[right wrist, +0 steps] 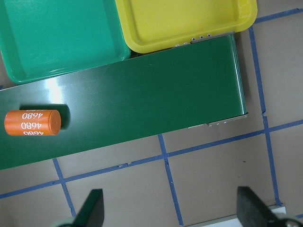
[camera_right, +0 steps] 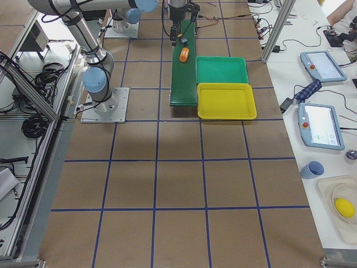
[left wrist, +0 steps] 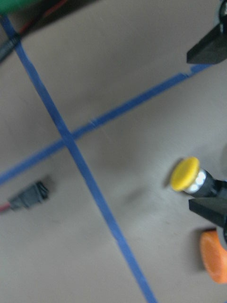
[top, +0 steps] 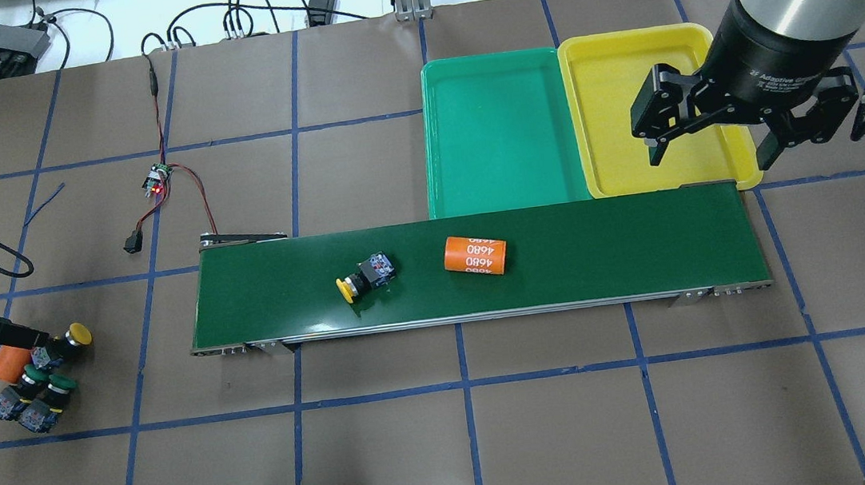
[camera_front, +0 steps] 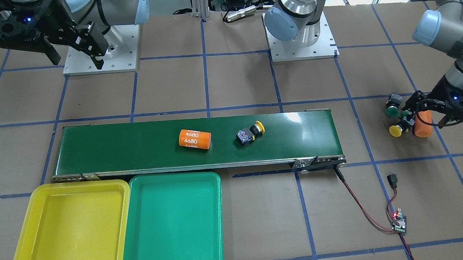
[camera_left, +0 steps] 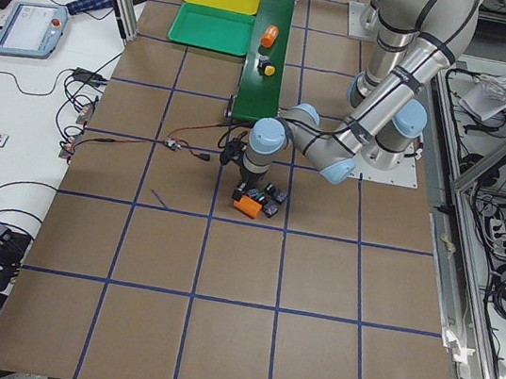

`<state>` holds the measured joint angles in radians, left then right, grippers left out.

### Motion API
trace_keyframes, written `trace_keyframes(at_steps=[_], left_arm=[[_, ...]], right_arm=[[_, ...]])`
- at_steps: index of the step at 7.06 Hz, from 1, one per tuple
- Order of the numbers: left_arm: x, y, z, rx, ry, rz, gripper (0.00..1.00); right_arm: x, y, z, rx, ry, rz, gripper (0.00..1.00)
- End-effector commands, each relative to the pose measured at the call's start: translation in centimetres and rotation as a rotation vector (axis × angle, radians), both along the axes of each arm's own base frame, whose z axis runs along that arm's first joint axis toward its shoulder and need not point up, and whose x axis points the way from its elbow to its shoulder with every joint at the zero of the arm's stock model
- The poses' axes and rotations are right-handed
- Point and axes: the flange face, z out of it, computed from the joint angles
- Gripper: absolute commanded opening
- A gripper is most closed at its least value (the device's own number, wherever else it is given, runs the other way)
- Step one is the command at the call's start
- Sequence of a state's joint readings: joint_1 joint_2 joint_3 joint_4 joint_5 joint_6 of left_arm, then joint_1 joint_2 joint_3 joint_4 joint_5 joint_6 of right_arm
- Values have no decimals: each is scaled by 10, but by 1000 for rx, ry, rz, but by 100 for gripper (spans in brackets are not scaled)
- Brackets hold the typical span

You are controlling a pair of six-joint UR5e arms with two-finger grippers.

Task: Sort buttons by color to trays
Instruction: 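Grasp a second orange cylinder from the pile with the left gripper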

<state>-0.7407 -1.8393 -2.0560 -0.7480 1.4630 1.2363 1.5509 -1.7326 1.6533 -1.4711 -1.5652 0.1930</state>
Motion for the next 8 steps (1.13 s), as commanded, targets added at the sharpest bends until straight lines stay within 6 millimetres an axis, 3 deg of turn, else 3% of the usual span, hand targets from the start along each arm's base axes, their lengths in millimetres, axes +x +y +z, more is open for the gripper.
trace_keyframes(at_steps=[1,2,3,4,5,7,8], left_arm=[[37,1,-18,-17,-20,-3,100],[37,5,-32,9,2,0,100],[38,7,-36,47,-11,1,89],[37,8,-40,55,-5,1,66],[36,9,-43,67,8,-1,34],[36,8,-37,76,17,-3,15],[29,4,-19,83,26,-17,8]], right_arm=[[2,0,3,-13,-24,187,100],[3,3,8,-30,-26,260,100],[2,5,9,-32,-21,260,100],[1,3,8,-28,-22,262,100],[-1,3,7,-22,-20,257,100],[-1,1,4,-12,-21,256,100],[-1,-1,1,-8,-24,257,100]])
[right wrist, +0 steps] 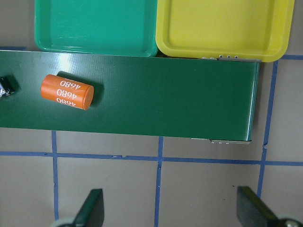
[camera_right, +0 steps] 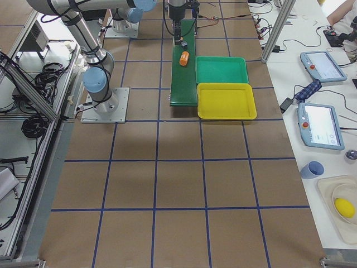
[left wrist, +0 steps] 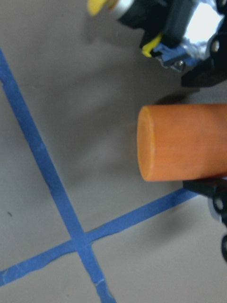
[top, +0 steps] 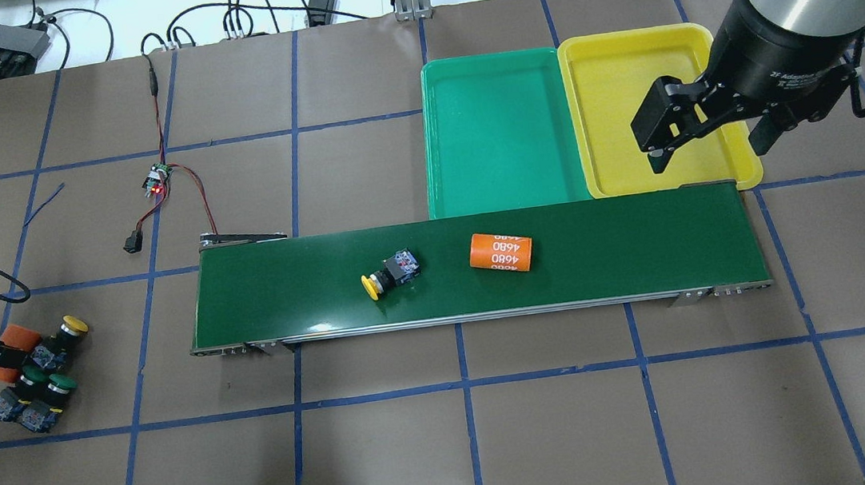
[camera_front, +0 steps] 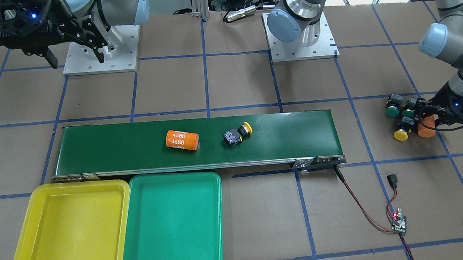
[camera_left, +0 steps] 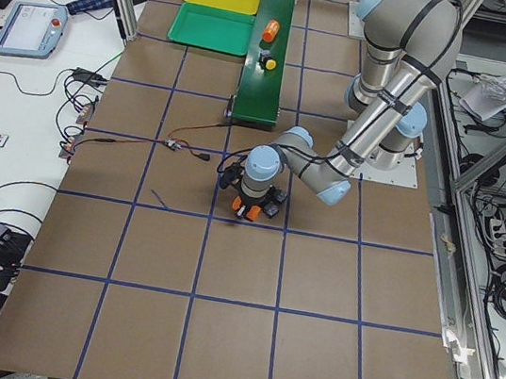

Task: Sort buttons by color to trays
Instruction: 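Place the second orange cylinder on the conveyor with the left gripper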

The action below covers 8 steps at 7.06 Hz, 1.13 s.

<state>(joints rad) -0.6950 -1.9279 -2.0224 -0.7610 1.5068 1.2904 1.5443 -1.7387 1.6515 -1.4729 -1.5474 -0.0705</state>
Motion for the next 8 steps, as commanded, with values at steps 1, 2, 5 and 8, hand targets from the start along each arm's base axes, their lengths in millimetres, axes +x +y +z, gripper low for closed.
trace_keyframes(at_steps=[1,2,5,8], left_arm=[[-11,-31,46,-1,4,-56,8],[-44,-66,91,60,65,-144,8],[-254,-110,116,113,75,-525,9],[-444,-83,105,148,24,-860,9]], right_arm=[[1,-9,-10,20,-6,2,100],[-2,-13,-19,48,7,1,100],[-1,-15,-20,48,10,-11,100],[-4,-39,-49,100,13,-34,100]])
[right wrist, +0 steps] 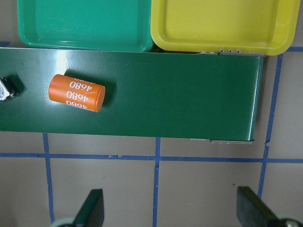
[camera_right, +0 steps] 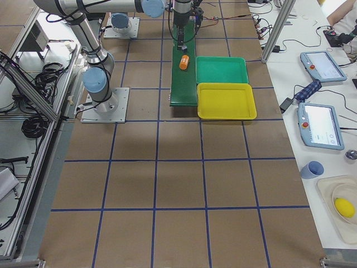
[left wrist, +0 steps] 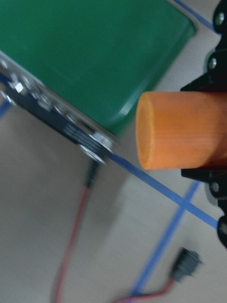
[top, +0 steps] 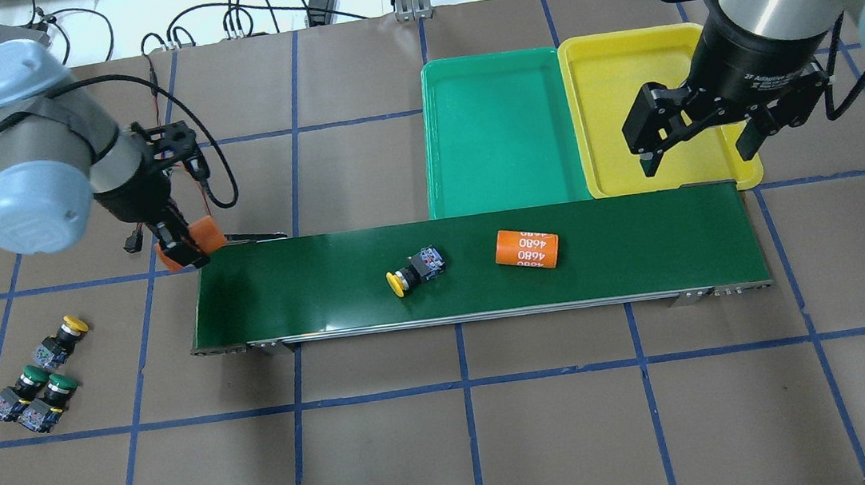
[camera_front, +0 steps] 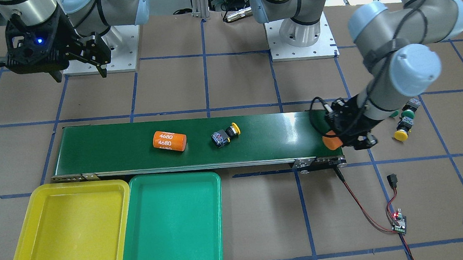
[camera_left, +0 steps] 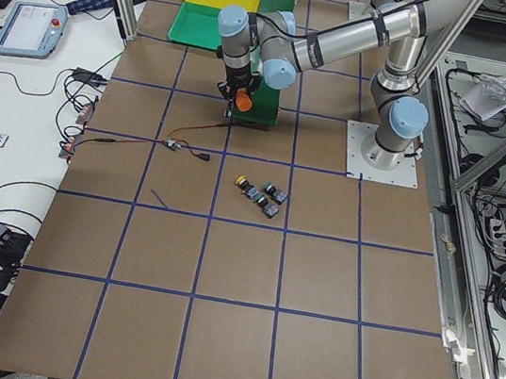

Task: Sort buttons by color to trays
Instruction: 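Place the second orange cylinder on the conveyor with the left gripper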

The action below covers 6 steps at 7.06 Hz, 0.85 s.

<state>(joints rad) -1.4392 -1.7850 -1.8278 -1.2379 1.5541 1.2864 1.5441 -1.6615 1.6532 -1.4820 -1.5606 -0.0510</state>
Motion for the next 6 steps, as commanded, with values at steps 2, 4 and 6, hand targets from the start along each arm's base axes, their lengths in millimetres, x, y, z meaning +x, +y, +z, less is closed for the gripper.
trace_keyframes(at_steps=[2,4,6], left_arm=[[-145,40,-6,-4,43,-244,10],[-163,67,-6,-5,36,-278,99],[-159,73,-22,-25,27,-208,100]], right_arm=[[-4,-15,-16,30,13,-159,100],[-3,-14,-17,36,16,-200,100],[-2,-13,-16,40,29,-413,100]])
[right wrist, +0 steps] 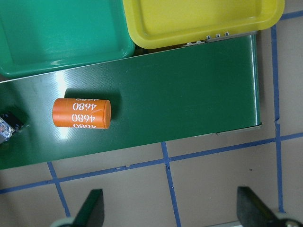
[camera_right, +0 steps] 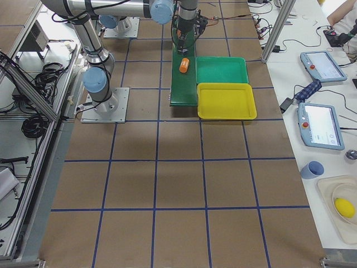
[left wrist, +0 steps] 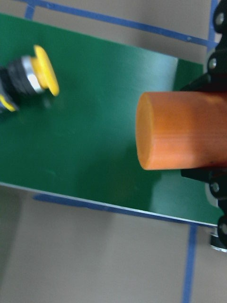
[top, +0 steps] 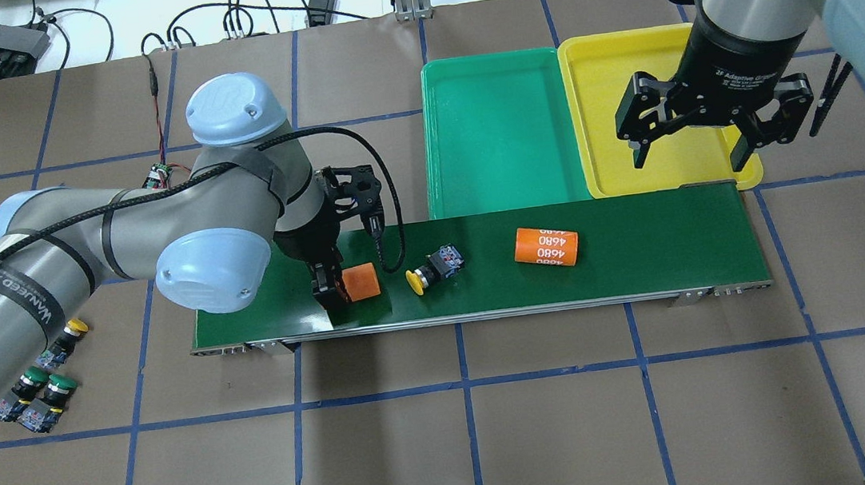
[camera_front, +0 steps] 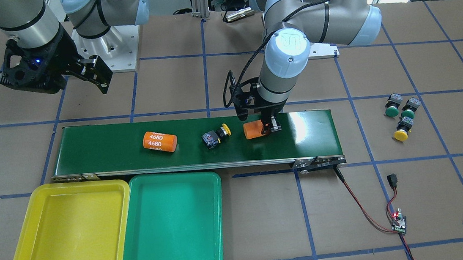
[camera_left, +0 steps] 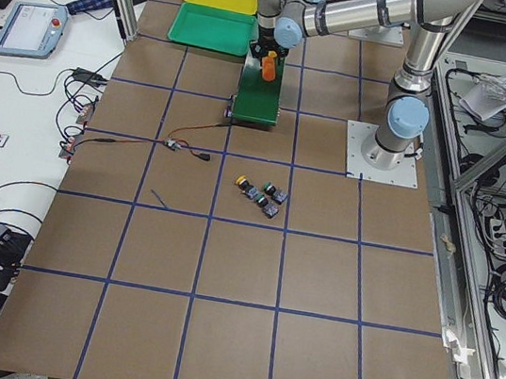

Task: Sort buttons by color to trays
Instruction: 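Place the second orange cylinder on the conveyor with the left gripper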

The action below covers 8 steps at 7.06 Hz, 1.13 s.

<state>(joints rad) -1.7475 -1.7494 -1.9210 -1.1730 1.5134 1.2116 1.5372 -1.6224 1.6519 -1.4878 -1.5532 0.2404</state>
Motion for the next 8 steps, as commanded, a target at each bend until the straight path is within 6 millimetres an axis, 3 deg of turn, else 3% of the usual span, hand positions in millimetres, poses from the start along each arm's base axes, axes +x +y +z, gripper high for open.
trace_keyframes(at_steps=[1,3,4,5,6,7,8], left_arm=[[15,-6,1,-38,0,50,100],[71,-5,58,-138,-35,154,100],[113,-2,82,-149,-38,243,100],[175,-4,94,-168,-48,379,100],[246,-3,88,-129,-58,542,100],[323,9,66,-83,-55,744,100],[380,26,32,-44,-22,892,100]], right_arm=[[1,0,-2,9,10,-150,100],[2,2,-2,23,26,-278,100],[4,3,-8,31,30,-333,100],[6,7,-19,50,41,-407,100],[6,5,-21,37,46,-473,100],[8,4,-20,20,36,-478,100],[12,3,-20,24,-4,-494,100]])
